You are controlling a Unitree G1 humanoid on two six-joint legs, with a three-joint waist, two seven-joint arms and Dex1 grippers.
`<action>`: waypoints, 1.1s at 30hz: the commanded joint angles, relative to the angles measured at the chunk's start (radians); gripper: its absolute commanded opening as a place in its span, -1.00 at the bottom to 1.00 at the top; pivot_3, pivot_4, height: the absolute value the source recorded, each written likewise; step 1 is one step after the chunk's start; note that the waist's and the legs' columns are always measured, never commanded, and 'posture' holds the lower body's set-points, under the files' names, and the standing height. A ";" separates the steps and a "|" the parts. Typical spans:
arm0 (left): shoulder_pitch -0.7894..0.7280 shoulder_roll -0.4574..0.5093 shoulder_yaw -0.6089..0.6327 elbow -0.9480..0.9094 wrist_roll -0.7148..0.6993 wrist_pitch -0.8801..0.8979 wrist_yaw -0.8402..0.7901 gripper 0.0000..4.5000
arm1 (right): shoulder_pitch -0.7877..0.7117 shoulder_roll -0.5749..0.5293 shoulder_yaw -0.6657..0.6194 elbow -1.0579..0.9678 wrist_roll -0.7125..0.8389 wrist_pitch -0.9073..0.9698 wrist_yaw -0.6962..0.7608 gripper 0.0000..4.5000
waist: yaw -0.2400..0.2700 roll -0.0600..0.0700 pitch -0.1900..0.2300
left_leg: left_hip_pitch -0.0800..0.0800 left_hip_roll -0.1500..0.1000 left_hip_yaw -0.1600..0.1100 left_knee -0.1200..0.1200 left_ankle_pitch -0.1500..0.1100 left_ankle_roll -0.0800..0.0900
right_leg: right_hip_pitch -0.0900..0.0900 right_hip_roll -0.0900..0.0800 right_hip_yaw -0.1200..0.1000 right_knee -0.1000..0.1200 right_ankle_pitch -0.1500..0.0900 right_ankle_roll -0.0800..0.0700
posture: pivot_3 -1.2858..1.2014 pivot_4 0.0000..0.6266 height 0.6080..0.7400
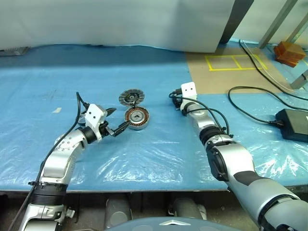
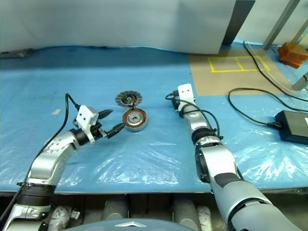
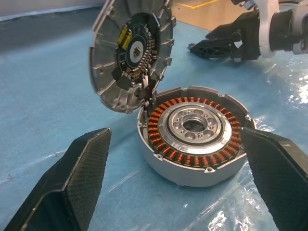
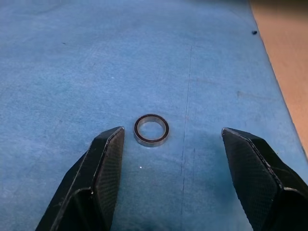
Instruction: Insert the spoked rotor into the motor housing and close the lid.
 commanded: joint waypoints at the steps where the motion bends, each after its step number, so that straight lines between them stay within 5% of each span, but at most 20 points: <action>1: -0.001 0.000 0.001 -0.042 -0.005 0.001 0.001 1.00 | -0.011 0.014 -0.033 0.026 0.021 0.028 0.015 0.50 | -0.004 0.000 0.000 | 0.000 0.000 0.000 0.000 0.000 0.000 | 0.000 0.000 0.000 0.000 0.000 0.000 | 0.03 -0.52 1.00; 33: -0.002 -0.003 -0.018 -0.066 -0.012 0.030 0.001 1.00 | -0.017 0.089 0.000 0.068 -0.066 0.058 -0.034 0.50 | -0.024 0.000 0.000 | 0.002 0.000 0.001 0.001 0.000 0.000 | 0.000 0.000 0.001 0.001 -0.002 -0.004 | 0.03 -0.52 1.00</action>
